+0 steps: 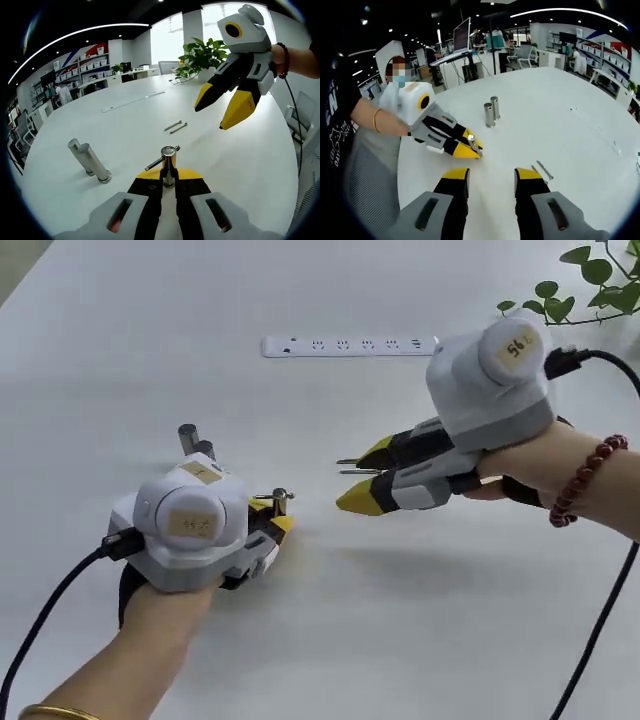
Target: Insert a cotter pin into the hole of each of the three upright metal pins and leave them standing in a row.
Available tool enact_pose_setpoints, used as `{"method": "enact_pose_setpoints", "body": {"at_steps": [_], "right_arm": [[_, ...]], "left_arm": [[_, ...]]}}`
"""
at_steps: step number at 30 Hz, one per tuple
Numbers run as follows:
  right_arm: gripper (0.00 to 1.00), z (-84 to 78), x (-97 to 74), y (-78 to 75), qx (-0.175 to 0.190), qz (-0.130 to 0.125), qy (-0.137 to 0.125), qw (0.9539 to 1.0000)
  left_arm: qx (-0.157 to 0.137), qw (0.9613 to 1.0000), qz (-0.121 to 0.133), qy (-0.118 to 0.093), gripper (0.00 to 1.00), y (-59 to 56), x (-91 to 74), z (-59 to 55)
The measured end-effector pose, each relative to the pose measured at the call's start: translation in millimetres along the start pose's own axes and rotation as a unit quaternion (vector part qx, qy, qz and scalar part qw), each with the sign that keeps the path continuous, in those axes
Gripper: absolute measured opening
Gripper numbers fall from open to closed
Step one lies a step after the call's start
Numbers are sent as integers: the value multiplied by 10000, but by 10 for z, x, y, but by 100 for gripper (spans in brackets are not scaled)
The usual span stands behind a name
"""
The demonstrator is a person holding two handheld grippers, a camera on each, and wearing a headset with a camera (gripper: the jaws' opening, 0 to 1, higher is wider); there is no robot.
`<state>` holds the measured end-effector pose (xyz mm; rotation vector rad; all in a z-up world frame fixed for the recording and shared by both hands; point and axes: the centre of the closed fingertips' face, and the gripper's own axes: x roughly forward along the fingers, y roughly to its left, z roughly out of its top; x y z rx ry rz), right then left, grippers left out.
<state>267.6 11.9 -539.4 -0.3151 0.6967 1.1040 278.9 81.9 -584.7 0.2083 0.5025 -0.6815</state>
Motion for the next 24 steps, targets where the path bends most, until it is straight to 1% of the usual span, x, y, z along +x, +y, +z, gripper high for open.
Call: {"method": "enact_pose_setpoints", "body": {"at_steps": [3,7,10,14,19,20,24], "right_arm": [[33,-39,-58,35,114,-2,-92,9999],[35,-65,-104,60,177,-26,-172,9997],[38,-54,-122,80,224,-50,-277,9994],[39,-39,-122,107,289,-80,-359,9989],[39,-81,-82,120,379,-99,-369,9986],[39,-100,-70,128,419,-89,-355,9985],[39,-131,-61,149,474,-88,-337,9983]], "left_arm": [[-51,10000,71,2,5,78,-36,-6],[-96,9999,123,6,5,148,-57,-23],[-133,9998,136,-3,5,202,-68,-30],[-154,9997,185,9,5,252,-98,-42],[-92,9997,217,44,5,315,-140,-91],[-105,9997,206,57,5,328,-144,-116],[-130,9997,205,61,5,353,-153,-156]]}}
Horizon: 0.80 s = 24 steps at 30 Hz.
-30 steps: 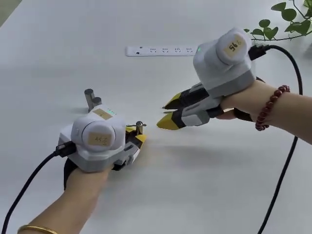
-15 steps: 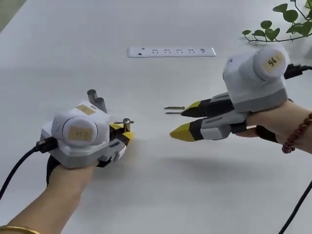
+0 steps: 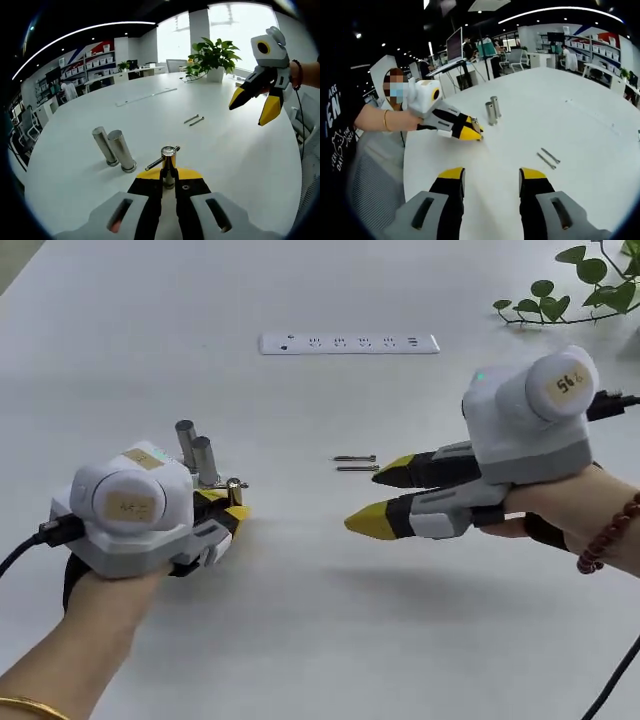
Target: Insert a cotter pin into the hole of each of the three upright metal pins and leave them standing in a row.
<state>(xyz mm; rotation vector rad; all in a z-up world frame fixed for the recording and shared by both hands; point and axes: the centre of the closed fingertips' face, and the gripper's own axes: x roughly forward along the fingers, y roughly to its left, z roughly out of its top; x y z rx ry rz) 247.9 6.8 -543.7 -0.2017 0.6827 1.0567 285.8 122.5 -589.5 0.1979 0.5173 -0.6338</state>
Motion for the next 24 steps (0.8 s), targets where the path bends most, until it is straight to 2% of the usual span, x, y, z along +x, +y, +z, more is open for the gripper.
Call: {"method": "enact_pose_setpoints", "body": {"at_steps": [15,19,22,24], "right_arm": [[37,-29,35,44,178,75,-26,9998],[37,-32,38,58,195,99,-26,9998],[37,-43,41,60,213,102,-10,9997],[37,-48,43,66,231,111,-12,9997]], "left_arm": [[14,9998,-153,-138,6,-7,1,0],[-69,9998,-155,-144,6,-4,-1,3],[-63,9998,-161,-102,6,-3,5,-9],[-141,9998,-138,37,6,3,13,-63]]}}
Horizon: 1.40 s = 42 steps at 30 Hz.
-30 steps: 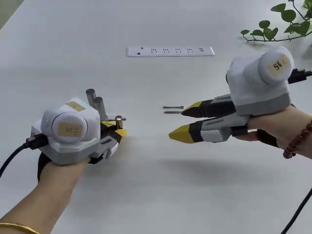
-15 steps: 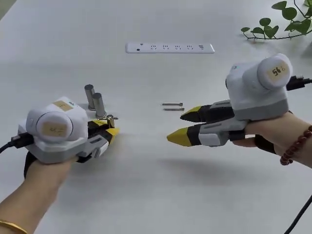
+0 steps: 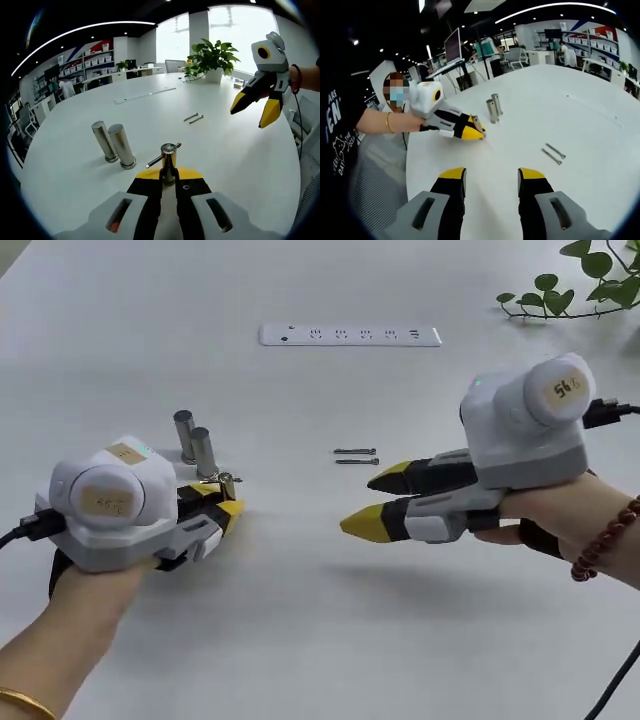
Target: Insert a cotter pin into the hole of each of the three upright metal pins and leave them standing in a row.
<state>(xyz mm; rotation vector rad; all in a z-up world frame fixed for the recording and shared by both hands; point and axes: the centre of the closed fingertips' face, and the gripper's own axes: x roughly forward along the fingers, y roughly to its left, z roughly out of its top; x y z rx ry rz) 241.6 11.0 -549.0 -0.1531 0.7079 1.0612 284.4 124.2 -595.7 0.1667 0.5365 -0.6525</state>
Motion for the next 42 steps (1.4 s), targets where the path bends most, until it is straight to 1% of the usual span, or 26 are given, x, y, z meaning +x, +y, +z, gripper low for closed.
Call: {"method": "enact_pose_setpoints", "body": {"at_steps": [1,3,4,6,9,11,15,16,17,18,20,23,28,31,32,34,35,37,42], "right_arm": [[37,-2,0,4,9,5,0,10000],[37,-1,0,13,32,14,-20,10000],[37,-1,-1,16,44,22,-23,10000],[37,-3,-7,11,69,17,-29,10000],[37,3,-13,2,101,5,-56,9999],[37,17,-15,2,135,10,-93,9999],[38,68,-21,2,173,5,-193,9997],[37,84,-23,4,188,11,-222,9996],[37,102,-25,7,210,26,-258,9994],[37,139,-30,10,265,45,-345,9990],[37,188,-40,5,334,53,-453,9984],[37,236,-43,-7,329,38,-519,9981],[37,338,-33,-31,286,41,-611,9977],[37,422,-16,-57,262,36,-689,9973],[37,471,-4,-66,238,39,-745,9969],[36,532,19,-77,221,41,-809,9965],[35,582,57,-83,187,49,-842,9963],[33,628,102,-82,113,48,-864,9962],[33,753,249,-58,25,117,-938,9955]], "left_arm": [[-54,10000,1,34,8,1,2,-20],[-8,10000,19,22,11,4,-2,-33],[26,10000,27,15,11,6,-5,-33],[-7,10000,5,13,12,2,-11,-31],[-10,10000,37,18,17,23,-20,-29],[-22,10000,53,-12,19,34,-30,-15],[-92,9999,66,-66,27,39,-60,17],[-199,9998,53,-76,28,36,-77,26],[-248,9996,37,-85,30,32,-83,30],[-325,9993,1,-157,32,21,-103,55],[-334,9992,4,-234,35,21,-136,79],[-287,9992,44,-259,40,18,-191,110],[-327,9986,100,-410,43,1,-314,197],[-293,9982,163,-488,45,-2,-370,241],[-245,9980,192,-554,44,0,-393,262],[-237,9980,213,-547,42,-5,-420,269],[-268,9978,239,-566,42,-2,-442,279],[-288,9974,251,-612,43,-13,-480,302],[-208,9975,292,-614,45,-43,-544,334]]}}
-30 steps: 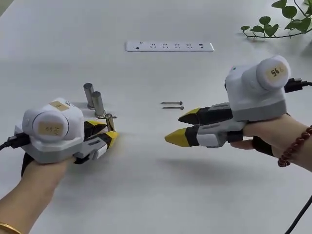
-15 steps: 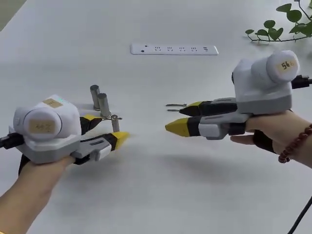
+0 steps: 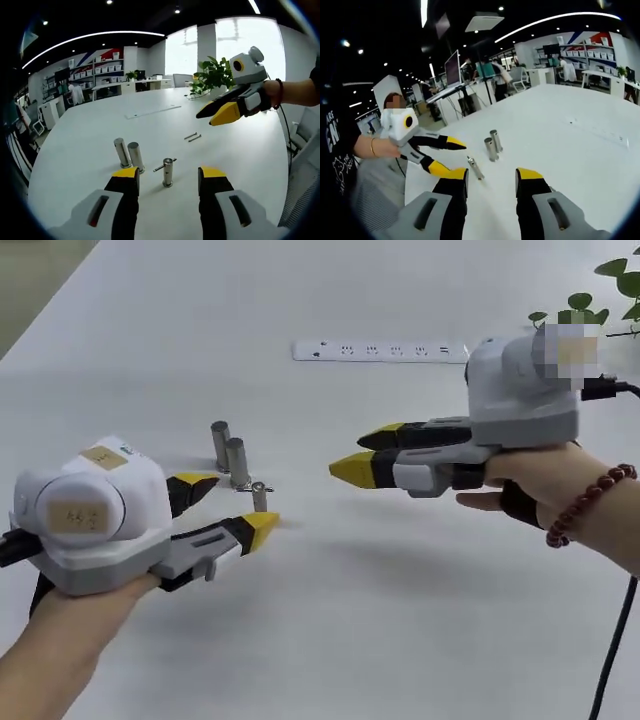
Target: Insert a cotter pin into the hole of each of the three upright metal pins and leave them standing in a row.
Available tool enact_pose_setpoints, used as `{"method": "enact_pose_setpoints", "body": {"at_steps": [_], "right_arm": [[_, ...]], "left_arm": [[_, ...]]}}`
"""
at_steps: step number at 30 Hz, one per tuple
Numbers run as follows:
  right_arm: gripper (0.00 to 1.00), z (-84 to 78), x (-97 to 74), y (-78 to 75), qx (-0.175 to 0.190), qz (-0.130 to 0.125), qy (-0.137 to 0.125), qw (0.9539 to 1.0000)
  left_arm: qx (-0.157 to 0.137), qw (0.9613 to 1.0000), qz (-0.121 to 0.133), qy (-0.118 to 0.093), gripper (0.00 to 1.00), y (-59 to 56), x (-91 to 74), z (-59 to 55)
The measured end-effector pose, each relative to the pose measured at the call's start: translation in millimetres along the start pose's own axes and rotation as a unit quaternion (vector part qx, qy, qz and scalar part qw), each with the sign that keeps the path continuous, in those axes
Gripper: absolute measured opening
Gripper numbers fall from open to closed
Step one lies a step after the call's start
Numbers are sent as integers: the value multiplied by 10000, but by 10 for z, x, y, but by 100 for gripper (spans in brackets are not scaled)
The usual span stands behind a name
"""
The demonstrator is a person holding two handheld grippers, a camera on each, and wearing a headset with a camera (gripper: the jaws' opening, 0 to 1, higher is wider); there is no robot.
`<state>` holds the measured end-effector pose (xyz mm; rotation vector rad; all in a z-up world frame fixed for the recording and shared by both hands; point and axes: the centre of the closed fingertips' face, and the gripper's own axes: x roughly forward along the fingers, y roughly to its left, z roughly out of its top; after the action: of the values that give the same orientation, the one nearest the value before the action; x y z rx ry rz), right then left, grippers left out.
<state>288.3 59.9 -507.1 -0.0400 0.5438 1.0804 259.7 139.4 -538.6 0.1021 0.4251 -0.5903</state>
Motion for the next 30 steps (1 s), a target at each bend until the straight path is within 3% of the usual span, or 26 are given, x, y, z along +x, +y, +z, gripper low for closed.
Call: {"method": "enact_pose_setpoints", "body": {"at_steps": [8,18,24,30], "right_arm": [[33,134,333,-70,-281,76,-1,9996],[31,156,663,-97,-638,220,155,9976],[28,142,833,-68,-999,382,262,9939],[26,153,996,-37,-1060,550,260,9925]], "left_arm": [[-100,9999,-14,-107,51,-55,-105,65],[-56,9999,-22,-81,66,-70,-171,26],[40,10000,14,-79,73,-72,-207,23],[46,10000,-48,-59,81,-90,-206,11]]}}
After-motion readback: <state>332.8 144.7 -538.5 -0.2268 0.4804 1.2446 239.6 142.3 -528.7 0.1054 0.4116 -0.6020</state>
